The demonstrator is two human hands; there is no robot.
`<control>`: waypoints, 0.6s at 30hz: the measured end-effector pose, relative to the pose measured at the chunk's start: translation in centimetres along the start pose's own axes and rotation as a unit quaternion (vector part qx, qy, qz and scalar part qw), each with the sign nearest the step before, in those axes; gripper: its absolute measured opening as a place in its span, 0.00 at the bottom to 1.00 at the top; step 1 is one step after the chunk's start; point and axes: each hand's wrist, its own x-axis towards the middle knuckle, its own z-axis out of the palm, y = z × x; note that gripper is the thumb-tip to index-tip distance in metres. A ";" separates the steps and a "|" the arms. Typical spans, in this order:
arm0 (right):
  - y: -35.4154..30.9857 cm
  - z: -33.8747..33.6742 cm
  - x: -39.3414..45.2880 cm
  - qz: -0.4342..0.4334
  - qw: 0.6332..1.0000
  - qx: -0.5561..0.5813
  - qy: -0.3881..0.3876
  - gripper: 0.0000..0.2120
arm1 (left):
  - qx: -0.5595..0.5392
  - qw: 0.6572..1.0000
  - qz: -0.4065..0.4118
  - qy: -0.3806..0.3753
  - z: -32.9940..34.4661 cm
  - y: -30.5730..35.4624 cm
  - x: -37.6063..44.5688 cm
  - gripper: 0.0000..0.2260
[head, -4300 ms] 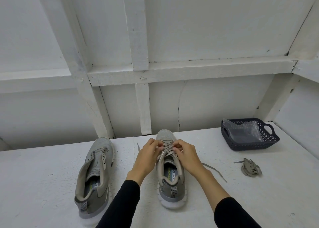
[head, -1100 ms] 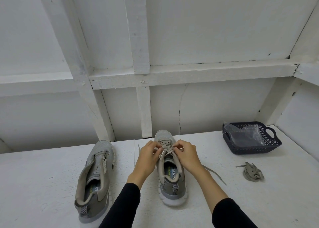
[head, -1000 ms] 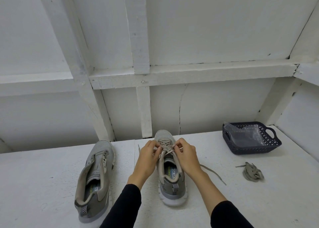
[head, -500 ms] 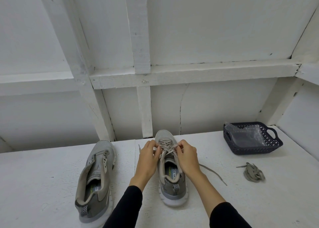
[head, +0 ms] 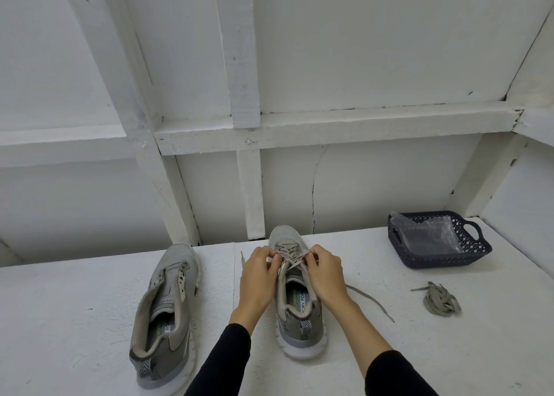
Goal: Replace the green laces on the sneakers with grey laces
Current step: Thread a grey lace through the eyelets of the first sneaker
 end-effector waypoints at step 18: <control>0.3 0.5 -0.5 0.015 0.997 0.039 0.066 0.12 | -0.013 0.998 -0.011 0.060 0.7 0.1 -0.3 0.09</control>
